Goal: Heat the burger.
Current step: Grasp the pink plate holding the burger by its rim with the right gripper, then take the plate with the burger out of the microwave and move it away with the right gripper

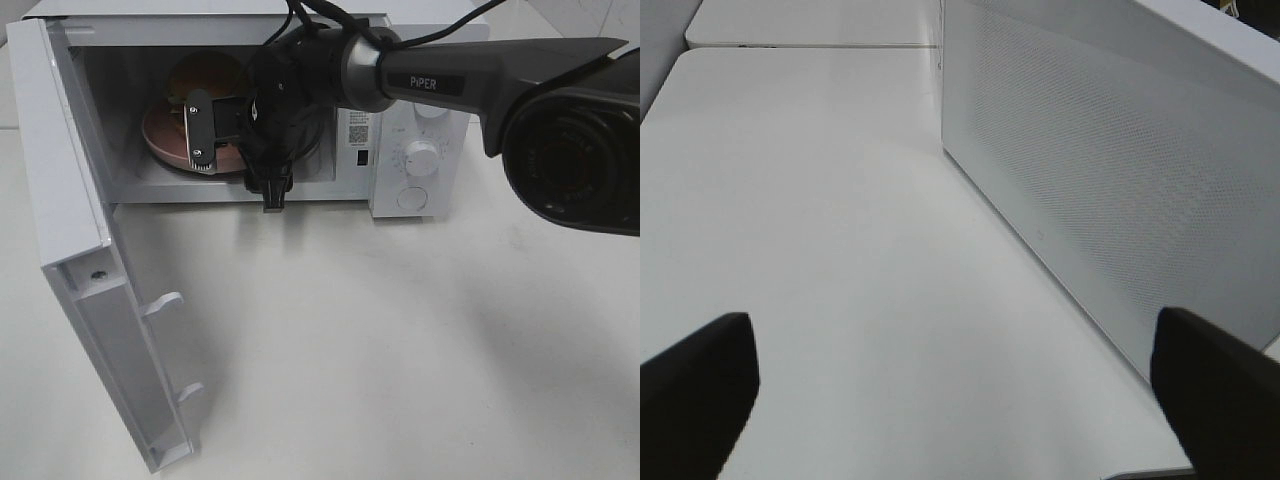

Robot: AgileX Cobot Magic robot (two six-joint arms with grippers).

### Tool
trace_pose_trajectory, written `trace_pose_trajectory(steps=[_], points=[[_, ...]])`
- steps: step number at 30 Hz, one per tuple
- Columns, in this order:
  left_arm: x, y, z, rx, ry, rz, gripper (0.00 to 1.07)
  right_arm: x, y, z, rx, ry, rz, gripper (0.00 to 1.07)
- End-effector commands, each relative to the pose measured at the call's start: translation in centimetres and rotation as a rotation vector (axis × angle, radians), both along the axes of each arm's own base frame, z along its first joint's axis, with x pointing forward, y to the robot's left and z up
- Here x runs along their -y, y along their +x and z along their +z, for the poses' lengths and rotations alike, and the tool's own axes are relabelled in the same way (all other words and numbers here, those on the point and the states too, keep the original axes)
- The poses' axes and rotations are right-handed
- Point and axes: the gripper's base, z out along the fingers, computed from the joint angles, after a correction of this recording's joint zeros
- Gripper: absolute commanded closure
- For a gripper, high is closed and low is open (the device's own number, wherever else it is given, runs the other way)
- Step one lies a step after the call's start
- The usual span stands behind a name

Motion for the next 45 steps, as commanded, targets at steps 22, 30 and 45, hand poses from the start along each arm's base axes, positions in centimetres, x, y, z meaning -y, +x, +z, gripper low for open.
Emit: trace_pose_trajectory(steps=[22, 30, 45], points=[[0.0, -0.2, 0.0, 0.024, -0.002, -0.003, 0.06, -1.5, -2.4, 2.1, -0.012, -0.052, 0.114, 1.07], [0.0, -0.2, 0.0, 0.024, -0.002, -0.003, 0.06, -0.6, -3.8, 2.9, 0.053, -0.023, 0.165, 1.07], [0.0, -0.2, 0.0, 0.024, -0.002, -0.003, 0.06, 2.3, -7.7, 3.6, 0.16, 0.001, 0.249, 1.07]])
